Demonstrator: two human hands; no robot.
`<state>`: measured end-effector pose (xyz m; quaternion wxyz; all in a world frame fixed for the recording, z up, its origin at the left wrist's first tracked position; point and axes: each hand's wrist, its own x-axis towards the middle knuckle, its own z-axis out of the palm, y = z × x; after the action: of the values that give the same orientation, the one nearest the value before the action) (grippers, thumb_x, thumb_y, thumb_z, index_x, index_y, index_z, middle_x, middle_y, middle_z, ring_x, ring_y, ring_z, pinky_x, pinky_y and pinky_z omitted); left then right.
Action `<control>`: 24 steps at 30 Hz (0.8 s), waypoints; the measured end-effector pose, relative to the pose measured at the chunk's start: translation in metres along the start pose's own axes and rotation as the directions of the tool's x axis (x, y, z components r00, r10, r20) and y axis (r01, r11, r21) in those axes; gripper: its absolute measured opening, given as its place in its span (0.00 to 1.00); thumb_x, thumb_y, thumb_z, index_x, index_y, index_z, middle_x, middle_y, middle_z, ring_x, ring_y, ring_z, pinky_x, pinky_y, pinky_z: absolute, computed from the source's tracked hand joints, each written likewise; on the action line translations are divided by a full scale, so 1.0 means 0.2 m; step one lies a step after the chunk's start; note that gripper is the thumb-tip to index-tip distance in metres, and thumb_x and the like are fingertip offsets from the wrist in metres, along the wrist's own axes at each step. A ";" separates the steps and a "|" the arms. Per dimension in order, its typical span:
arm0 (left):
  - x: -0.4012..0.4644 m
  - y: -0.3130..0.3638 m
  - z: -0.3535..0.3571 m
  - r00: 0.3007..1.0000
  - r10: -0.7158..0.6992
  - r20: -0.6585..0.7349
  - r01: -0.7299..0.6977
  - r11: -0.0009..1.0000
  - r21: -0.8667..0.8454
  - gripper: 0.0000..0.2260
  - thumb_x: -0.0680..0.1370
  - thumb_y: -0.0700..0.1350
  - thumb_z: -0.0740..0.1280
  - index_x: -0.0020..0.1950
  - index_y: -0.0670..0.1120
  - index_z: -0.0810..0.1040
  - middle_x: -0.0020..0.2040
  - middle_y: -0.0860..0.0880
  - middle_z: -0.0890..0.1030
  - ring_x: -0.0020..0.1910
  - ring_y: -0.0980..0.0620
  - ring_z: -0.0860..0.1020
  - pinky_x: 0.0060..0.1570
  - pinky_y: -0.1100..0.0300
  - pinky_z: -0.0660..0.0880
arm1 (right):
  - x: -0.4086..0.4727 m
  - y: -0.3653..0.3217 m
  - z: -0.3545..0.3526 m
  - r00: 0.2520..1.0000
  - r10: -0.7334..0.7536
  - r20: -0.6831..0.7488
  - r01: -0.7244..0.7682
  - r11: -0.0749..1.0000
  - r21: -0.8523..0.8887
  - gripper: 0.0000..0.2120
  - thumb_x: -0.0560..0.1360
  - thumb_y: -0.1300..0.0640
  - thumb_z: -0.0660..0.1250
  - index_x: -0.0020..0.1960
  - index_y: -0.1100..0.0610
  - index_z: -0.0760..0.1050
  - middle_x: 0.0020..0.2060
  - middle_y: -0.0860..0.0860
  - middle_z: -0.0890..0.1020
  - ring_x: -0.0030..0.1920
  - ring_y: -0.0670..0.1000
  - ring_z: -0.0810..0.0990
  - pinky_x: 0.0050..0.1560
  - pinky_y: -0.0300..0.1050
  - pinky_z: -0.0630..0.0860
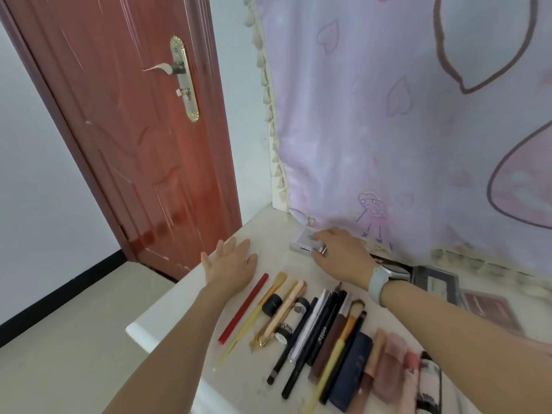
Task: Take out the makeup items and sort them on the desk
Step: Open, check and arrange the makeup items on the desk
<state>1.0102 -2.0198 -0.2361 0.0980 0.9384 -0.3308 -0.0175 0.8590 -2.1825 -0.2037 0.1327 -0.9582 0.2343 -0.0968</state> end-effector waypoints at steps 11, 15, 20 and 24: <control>-0.06 -0.02 0.04 0.998 -0.015 0.062 0.011 0.998 0.060 0.23 0.79 0.57 0.41 0.75 0.60 0.45 0.77 0.53 0.45 0.75 0.49 0.42 0.72 0.45 0.39 | 0.14 -0.03 0.10 1.000 0.005 -0.004 -0.006 0.986 -0.167 0.19 0.73 0.46 0.58 0.61 0.51 0.66 0.59 0.51 0.73 0.60 0.55 0.68 0.56 0.51 0.61; -0.11 -0.05 0.03 0.994 0.008 0.108 -0.013 0.999 0.041 0.23 0.80 0.58 0.42 0.75 0.59 0.45 0.77 0.53 0.44 0.75 0.51 0.41 0.71 0.47 0.37 | 0.08 -0.06 0.06 0.999 -0.003 -0.035 0.002 0.999 -0.033 0.22 0.72 0.46 0.62 0.64 0.51 0.65 0.60 0.52 0.72 0.61 0.56 0.66 0.59 0.51 0.61; -0.16 -0.06 -0.06 0.981 0.044 0.191 -0.043 0.999 -0.013 0.21 0.82 0.53 0.44 0.75 0.56 0.51 0.77 0.52 0.48 0.75 0.51 0.46 0.72 0.48 0.42 | -0.05 -0.14 -0.10 0.989 0.032 -0.142 0.043 0.868 0.495 0.29 0.71 0.51 0.67 0.69 0.46 0.60 0.59 0.53 0.65 0.63 0.53 0.63 0.61 0.46 0.67; -0.28 -0.02 -0.21 0.993 -0.033 0.115 0.076 0.917 -0.391 0.19 0.81 0.51 0.54 0.71 0.48 0.66 0.72 0.49 0.66 0.70 0.48 0.64 0.68 0.55 0.59 | -0.22 -0.21 -0.23 0.981 0.081 -0.175 0.083 0.641 0.763 0.22 0.71 0.55 0.70 0.61 0.47 0.66 0.52 0.53 0.71 0.53 0.48 0.72 0.49 0.33 0.70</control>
<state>0.9729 -1.9751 -0.1969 0.2669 0.9060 -0.2989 -0.1364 0.8271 -2.1363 -0.1525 0.5026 -0.7976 0.1824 -0.2792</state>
